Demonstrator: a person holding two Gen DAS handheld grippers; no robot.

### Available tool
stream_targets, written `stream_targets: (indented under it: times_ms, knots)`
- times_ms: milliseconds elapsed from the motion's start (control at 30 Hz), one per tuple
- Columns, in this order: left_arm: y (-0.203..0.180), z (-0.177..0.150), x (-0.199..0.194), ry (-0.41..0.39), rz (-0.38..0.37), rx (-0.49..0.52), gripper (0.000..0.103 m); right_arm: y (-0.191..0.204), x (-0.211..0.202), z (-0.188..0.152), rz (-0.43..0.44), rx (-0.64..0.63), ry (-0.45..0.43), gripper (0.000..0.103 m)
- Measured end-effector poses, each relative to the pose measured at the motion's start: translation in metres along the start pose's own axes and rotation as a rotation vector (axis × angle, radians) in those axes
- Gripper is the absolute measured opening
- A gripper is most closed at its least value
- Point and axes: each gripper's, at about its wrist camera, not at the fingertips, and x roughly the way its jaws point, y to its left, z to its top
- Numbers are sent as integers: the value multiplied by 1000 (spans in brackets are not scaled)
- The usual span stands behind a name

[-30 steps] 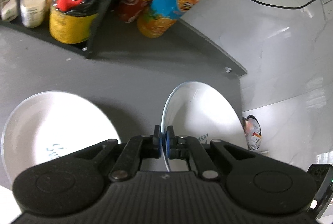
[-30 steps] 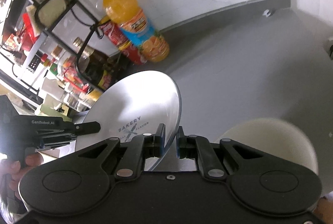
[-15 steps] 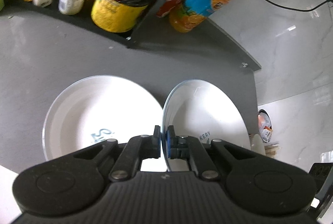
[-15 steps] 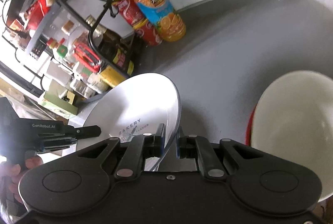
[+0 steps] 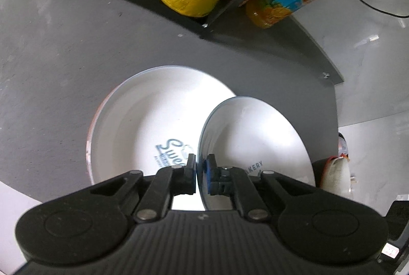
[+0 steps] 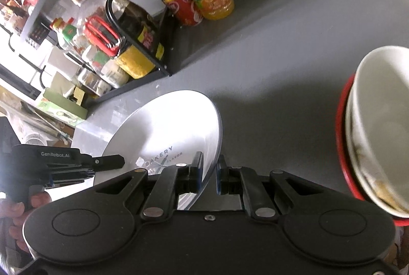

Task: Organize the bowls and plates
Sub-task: 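Carry the 'BAKERY' plate with both grippers onto the 'Sweet' plate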

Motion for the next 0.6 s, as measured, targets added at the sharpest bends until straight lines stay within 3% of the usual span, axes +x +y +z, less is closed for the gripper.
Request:
stream_targets:
  times_ms: [600]
  knots:
    - [30, 3, 20, 31, 67, -7, 10, 24, 29, 0, -67, -55, 66, 10]
